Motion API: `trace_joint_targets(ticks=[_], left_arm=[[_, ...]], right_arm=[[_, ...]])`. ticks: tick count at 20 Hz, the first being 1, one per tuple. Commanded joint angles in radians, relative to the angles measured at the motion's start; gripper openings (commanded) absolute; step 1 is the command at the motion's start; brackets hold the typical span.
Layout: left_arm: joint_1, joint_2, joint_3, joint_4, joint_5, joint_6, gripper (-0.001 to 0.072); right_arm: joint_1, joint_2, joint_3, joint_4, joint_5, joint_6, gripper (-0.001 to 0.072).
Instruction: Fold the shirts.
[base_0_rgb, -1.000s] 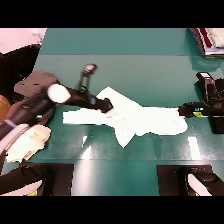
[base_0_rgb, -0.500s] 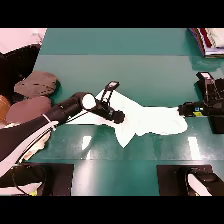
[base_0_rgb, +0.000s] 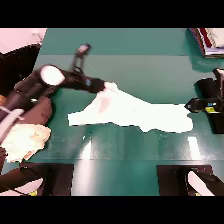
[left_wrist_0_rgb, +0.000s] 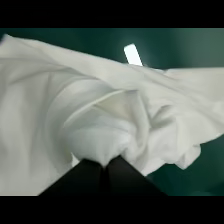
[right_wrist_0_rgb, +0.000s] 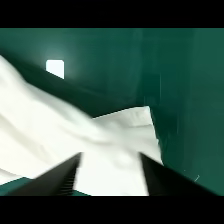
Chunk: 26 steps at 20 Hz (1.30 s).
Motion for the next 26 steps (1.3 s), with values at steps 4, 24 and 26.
trace_joint_targets(ticks=[4,24,26], left_arm=[[0.157,0.082,0.005,0.149,-0.190,0.003,0.0022],[0.157,0.210,0.159,0.270,-0.137,0.002,0.0021],[0.157,0.277,0.286,0.309,-0.138,0.002,0.0021]], right_arm=[[-0.318,-0.139,-0.103,0.164,0.145,-0.073,0.0594],[-0.017,-0.119,0.051,0.357,0.013,-0.087,0.0014],[-0.060,-0.030,0.192,0.357,0.021,-0.086,0.0014]])
